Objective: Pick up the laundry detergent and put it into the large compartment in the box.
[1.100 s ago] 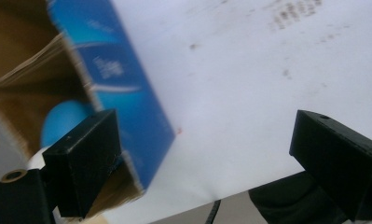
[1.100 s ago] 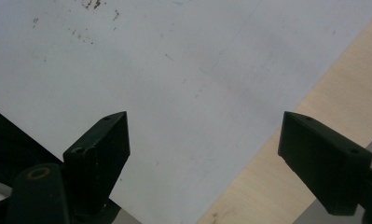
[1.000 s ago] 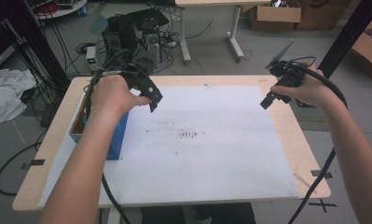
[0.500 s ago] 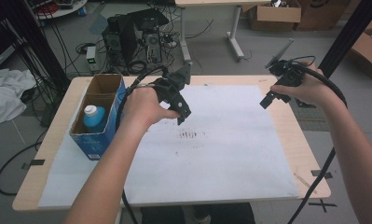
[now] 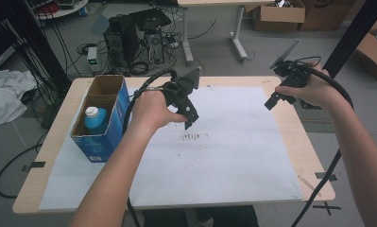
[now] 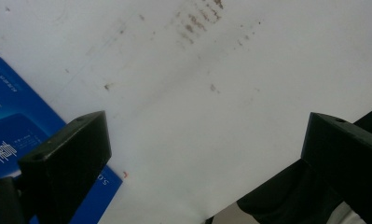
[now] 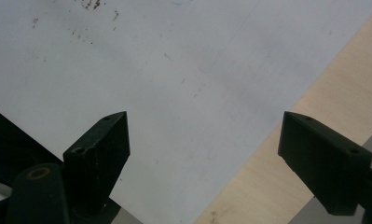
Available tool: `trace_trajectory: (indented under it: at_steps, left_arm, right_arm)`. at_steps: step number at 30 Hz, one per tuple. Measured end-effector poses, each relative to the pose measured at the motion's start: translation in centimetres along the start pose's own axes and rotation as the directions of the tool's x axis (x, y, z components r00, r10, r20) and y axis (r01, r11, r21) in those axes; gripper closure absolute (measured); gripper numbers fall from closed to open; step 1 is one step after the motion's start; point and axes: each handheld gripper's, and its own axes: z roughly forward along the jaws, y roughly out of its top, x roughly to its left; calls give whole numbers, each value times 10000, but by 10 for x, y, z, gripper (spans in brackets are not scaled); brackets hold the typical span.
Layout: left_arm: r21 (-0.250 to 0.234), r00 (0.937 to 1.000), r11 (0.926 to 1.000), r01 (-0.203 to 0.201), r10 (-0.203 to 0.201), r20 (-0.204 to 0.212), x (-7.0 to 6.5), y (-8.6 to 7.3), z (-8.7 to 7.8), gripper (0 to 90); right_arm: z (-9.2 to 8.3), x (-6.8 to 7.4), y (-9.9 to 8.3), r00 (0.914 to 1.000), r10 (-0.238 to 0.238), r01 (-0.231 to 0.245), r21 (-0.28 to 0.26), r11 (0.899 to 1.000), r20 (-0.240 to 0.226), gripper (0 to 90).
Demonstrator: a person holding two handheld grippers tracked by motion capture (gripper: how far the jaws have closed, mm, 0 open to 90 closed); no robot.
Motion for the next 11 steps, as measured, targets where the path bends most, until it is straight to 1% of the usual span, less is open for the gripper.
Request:
trace_trajectory:
  at_steps: [4, 5, 11]
  left_arm:
    - [-40, 10000, 10000, -32, 32, 17, 0, 0, 0, 20]
    - [-23, 9999, 10000, -96, 97, 103, 1, -1, -1, 20]
    - [-14, 9999, 10000, -97, 98, 112, 1, -1, -1, 20]
  right_arm:
    - [1, 0, 0, 10000, -15, 15, 35, 10000, 22, 168]
    - [1, 1, 1, 10000, -11, 11, 18, 10000, 5, 168]
    - [1, 3, 1, 10000, -68, 68, 26, 10000, -3, 168]
